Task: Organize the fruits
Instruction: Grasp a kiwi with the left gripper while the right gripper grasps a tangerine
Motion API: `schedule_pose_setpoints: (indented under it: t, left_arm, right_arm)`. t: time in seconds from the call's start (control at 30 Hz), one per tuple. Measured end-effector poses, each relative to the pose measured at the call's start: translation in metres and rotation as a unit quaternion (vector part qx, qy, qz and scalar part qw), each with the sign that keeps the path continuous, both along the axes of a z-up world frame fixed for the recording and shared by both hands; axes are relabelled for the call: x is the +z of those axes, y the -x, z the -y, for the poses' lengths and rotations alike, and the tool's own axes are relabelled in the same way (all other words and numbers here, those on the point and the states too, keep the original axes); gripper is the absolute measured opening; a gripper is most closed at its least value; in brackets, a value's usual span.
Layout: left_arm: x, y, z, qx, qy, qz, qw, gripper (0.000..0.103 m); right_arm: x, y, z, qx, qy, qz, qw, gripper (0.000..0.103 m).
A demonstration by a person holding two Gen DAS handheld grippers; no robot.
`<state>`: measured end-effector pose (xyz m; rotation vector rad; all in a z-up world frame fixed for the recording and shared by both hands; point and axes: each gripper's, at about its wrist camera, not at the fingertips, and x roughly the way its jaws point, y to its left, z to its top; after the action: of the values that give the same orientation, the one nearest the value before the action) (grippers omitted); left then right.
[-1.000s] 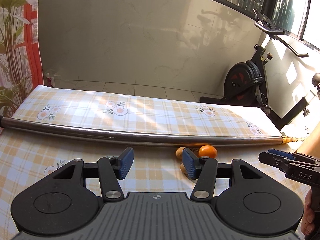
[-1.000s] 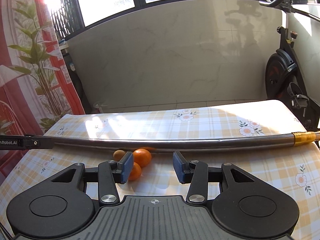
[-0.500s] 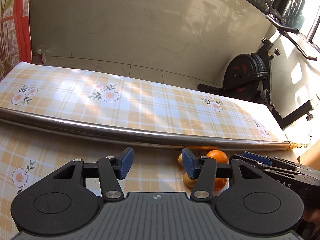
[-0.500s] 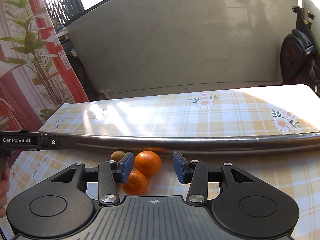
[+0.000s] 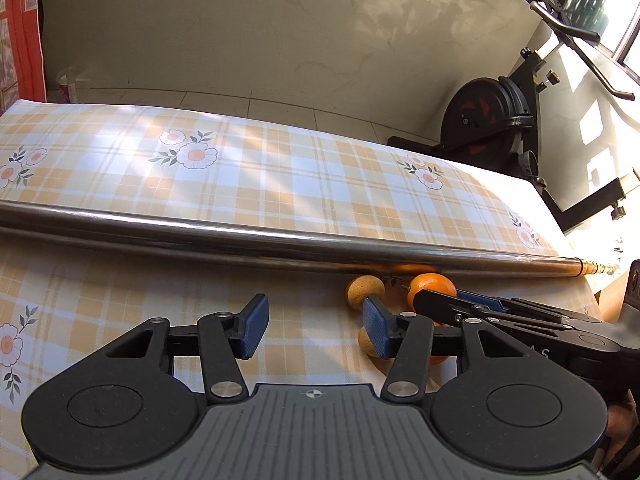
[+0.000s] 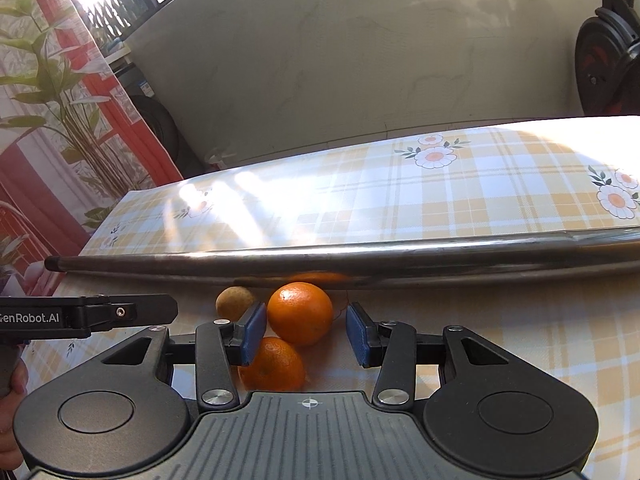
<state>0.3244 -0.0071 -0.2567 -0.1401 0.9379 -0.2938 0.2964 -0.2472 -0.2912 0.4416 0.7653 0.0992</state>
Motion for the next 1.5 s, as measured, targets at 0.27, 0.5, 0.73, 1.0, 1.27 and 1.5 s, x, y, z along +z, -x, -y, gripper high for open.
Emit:
schedule_pose_setpoints:
  t: [0.27,0.5,0.73,1.0,1.27,1.5]
  left_arm:
    - [-0.010,-0.004,0.009,-0.017,0.005,-0.017,0.9997,0.046]
    - [-0.022,-0.014,0.012,0.007,0.056,-0.047,0.9973,0.046]
    - [-0.025,-0.013,0.026,-0.010,0.057,-0.053,0.9969,0.045]
    - [-0.028,-0.010,0.033,-0.021,0.060,-0.065,0.9958,0.043]
    - [-0.032,-0.003,0.024,-0.019,0.058,-0.065,0.9960,0.043]
    - [-0.030,-0.002,0.029,-0.025,0.044,-0.058,0.9971,0.044]
  right_arm:
    - [0.012,0.026,0.012,-0.029,-0.016,0.015,0.999,0.034]
    - [0.017,0.077,0.027,-0.069,-0.018,0.013,0.997,0.034]
    - [0.018,0.103,0.038,-0.092,-0.023,0.010,0.995,0.034]
    - [0.019,0.105,0.037,-0.093,-0.026,0.008,0.995,0.034]
    - [0.014,0.109,0.037,-0.094,-0.040,0.008,0.995,0.034]
    - [0.010,0.117,0.040,-0.105,-0.046,0.002,0.993,0.034]
